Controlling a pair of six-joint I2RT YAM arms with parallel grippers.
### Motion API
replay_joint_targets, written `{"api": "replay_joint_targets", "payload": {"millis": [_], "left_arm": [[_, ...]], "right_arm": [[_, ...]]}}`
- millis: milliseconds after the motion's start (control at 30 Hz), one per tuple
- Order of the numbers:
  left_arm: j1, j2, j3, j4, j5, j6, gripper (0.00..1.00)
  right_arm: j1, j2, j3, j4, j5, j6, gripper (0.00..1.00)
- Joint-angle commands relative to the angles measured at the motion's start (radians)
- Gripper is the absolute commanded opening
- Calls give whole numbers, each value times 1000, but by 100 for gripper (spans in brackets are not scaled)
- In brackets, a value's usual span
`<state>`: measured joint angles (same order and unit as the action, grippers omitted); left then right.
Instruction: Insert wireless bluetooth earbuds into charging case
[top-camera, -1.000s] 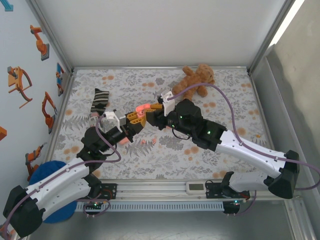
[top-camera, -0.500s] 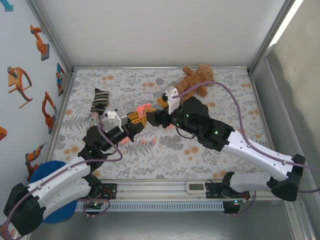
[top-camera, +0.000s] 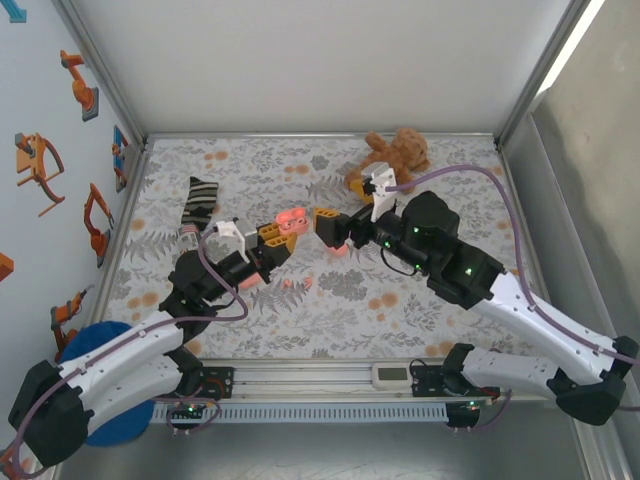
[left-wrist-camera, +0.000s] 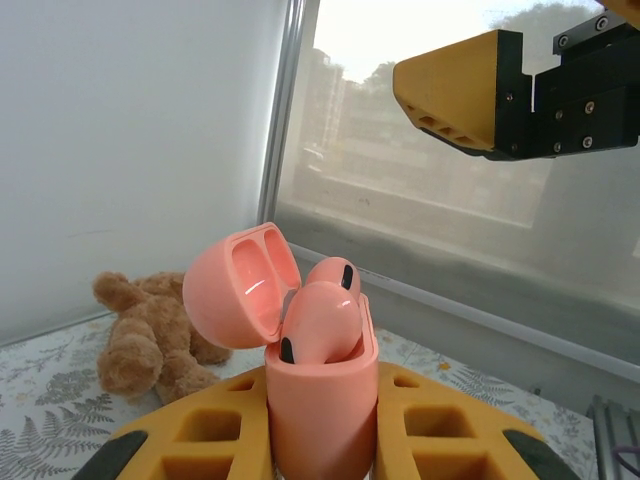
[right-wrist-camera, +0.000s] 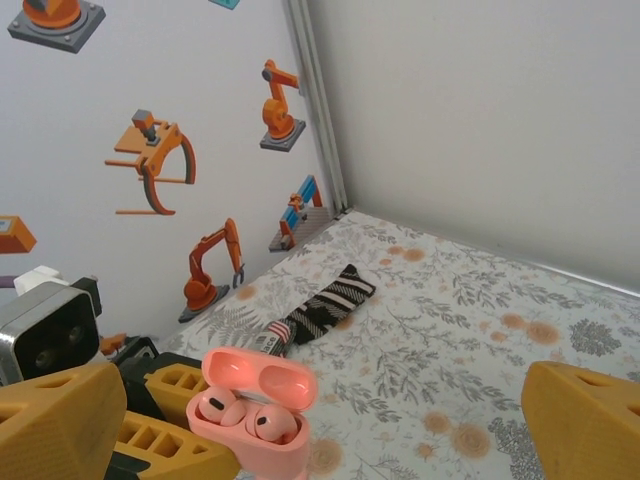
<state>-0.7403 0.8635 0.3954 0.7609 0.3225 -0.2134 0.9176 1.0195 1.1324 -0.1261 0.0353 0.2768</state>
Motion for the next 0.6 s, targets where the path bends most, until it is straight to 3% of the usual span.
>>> {"api": "replay_joint_targets", "payload": {"millis": [0, 267, 567], "left_arm": [[-7, 11, 26, 69, 37, -18, 0], [-7, 50, 22, 122, 82, -41, 0], [-8, 78, 22, 156, 122, -54, 0]], "right_arm": [[-71, -22, -36, -4, -155, 68, 100], [-205, -48, -118, 31, -428, 185, 100], [-254, -80, -183, 88, -528, 241, 100]]}}
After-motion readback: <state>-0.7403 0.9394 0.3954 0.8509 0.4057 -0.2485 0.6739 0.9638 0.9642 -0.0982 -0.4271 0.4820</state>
